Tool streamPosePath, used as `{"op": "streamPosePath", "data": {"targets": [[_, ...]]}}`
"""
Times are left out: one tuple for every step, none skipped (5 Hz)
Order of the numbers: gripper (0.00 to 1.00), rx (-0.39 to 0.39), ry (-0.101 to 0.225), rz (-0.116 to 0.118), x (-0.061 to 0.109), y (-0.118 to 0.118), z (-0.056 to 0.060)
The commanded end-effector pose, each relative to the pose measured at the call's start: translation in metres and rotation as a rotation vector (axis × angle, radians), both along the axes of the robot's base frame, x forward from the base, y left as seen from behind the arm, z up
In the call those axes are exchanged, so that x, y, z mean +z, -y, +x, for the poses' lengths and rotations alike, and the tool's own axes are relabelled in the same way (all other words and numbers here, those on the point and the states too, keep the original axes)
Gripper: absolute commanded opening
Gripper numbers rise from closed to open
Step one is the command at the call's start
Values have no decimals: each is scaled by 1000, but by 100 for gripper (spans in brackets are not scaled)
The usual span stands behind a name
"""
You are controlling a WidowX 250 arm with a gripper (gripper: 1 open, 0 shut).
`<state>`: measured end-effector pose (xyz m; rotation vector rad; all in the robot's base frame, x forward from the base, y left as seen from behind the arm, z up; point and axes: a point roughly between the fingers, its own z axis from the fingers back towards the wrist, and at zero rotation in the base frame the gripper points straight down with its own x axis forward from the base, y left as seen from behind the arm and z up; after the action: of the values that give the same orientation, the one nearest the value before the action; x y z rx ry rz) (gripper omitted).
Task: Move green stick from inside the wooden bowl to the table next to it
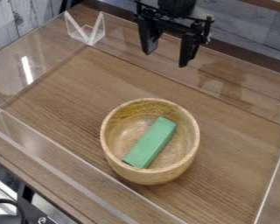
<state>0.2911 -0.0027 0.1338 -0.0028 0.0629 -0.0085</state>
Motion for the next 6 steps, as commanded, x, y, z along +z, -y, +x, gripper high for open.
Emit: {"op": "streamPosePath", "data": {"targets": [[100, -18, -93, 3, -28, -1, -17], [0, -67, -163, -19, -53, 5, -40], [0, -107, -182, -30, -65, 12, -52], [0, -120, -176, -40, -65, 16, -55], [100, -120, -181, -45, -67, 15, -56], [100, -119, -188, -49, -69, 14, -57]]}}
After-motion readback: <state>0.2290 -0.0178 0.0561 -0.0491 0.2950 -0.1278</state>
